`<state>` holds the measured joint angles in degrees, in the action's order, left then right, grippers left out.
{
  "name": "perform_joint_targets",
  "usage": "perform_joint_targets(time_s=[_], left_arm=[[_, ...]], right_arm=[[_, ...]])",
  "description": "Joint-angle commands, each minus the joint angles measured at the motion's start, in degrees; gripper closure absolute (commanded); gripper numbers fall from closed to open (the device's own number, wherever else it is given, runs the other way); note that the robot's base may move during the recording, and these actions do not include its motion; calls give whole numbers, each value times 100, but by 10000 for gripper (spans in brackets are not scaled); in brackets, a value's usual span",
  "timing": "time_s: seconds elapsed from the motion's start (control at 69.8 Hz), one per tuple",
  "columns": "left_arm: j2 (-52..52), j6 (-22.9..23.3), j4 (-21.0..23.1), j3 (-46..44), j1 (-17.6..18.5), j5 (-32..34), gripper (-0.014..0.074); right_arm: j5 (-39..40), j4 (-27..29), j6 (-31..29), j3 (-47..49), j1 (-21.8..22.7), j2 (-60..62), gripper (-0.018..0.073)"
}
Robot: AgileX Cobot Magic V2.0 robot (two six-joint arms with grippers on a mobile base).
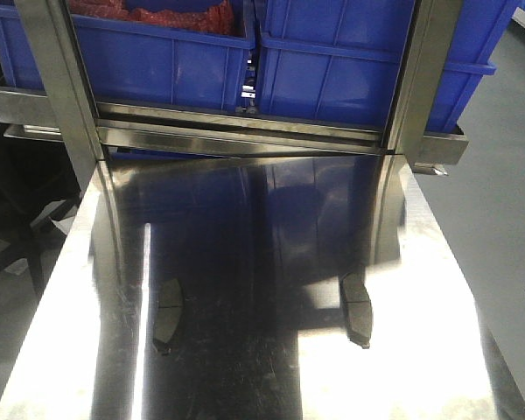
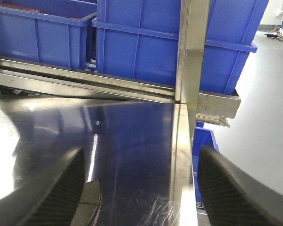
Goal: Move and align brake pads A on conveyor
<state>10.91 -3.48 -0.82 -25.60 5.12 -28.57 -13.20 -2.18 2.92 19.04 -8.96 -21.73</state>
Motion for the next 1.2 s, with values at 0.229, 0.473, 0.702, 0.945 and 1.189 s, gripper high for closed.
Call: perform_joint_targets(time_s=[0.229,0.473,0.702,0.945,1.189], left_arm=[[2074,-1053,1472,-1064,18,-357,127],[3899,-2600,2994,-1639,18,-305,127],[5300,-2780,2909,-2060,135,-351,127],[6208,-2057,2197,-2802,1182,-369,127],[7004,585,-440,-3400,2357,-780,127]], right_arm=[[444,-31,-24,158,13,-36,65],[444,-31,-24,158,13,-36,65],[444,-31,-24,158,13,-36,65],[444,-31,-24,158,13,-36,65],[444,-31,-24,158,13,-36,65]])
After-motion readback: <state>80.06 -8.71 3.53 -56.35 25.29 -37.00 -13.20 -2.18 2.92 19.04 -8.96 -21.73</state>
